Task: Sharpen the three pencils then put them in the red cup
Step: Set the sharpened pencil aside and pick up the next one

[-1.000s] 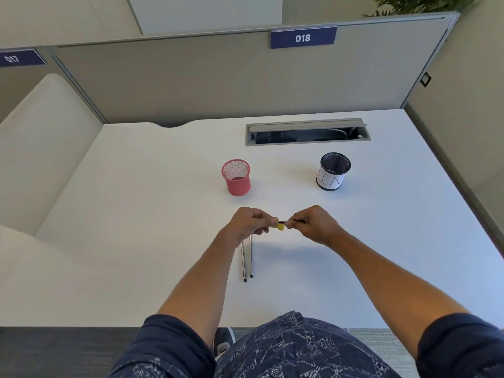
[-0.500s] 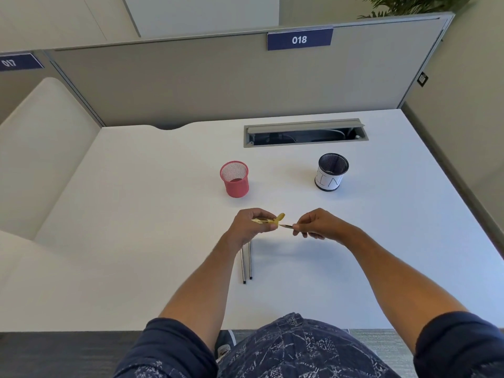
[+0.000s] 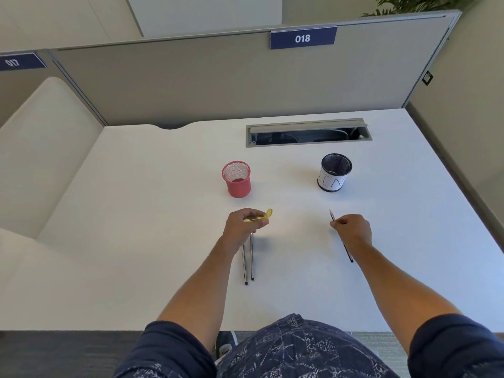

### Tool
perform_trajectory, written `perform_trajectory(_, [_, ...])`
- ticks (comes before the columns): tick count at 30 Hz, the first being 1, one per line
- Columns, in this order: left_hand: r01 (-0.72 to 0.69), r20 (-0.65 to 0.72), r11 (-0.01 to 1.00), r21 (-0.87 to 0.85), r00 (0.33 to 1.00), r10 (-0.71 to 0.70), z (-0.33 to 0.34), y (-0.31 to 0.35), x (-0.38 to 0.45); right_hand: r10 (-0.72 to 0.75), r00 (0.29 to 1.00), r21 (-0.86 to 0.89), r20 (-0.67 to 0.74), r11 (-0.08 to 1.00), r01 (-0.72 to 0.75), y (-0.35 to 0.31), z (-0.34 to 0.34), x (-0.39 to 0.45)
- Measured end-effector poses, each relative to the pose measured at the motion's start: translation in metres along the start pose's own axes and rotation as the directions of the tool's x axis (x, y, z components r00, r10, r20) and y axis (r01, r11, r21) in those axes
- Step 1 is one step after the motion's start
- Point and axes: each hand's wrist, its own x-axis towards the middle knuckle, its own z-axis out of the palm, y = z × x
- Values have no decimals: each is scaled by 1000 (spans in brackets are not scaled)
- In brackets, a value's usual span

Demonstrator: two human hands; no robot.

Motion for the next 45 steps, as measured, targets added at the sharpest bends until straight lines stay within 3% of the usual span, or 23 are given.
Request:
perform_trajectory(16, [-2, -12, 1000, -27, 1000, 2, -8, -8, 5, 28, 996, -157, -80, 987, -41, 5, 6, -7])
perform_trajectory(19, [-11, -22, 999, -41, 1000, 10, -8, -6, 7, -104, 988, -227, -114, 971, 76, -1, 10, -14])
perform_trajectory(22, [-18, -40, 999, -39, 999, 16, -8, -4, 10, -333, 943, -310, 3, 896, 318, -14, 26, -27])
perform_trajectory(25, [-29, -51, 999, -33, 998, 27, -7, -2, 12, -567, 776, -313, 276, 710, 631, -29, 45, -48])
perform_trajectory(28, [-38, -64, 999, -29, 997, 36, -6, 0, 13, -722, 452, -249, 524, 377, 892, -39, 69, -71])
perform_trajectory(30, [-41, -69, 999, -21, 997, 39, -7, 1, 13, -746, 267, -236, 611, 150, 960, -42, 88, -82])
perform_trajectory(32, [-45, -70, 999, -19, 997, 44, -9, 2, 13, -726, 196, -242, 659, 42, 969, -47, 101, -90])
perform_trajectory(37, [-45, -69, 999, -7, 997, 45, -11, 1, 13, -642, 173, -279, 746, -66, 958, -54, 104, -93])
perform_trajectory(39, [-38, -75, 999, 0, 996, 38, -12, 1, 12, -630, 198, -290, 751, -46, 956, -52, 102, -88])
perform_trajectory(42, [-31, -81, 999, 8, 996, 32, -12, -1, 12, -616, 278, -324, 737, 38, 945, -49, 98, -82])
perform_trajectory(45, [-29, -79, 1000, 12, 996, 30, -12, -2, 11, -613, 427, -407, 665, 182, 895, -49, 91, -81])
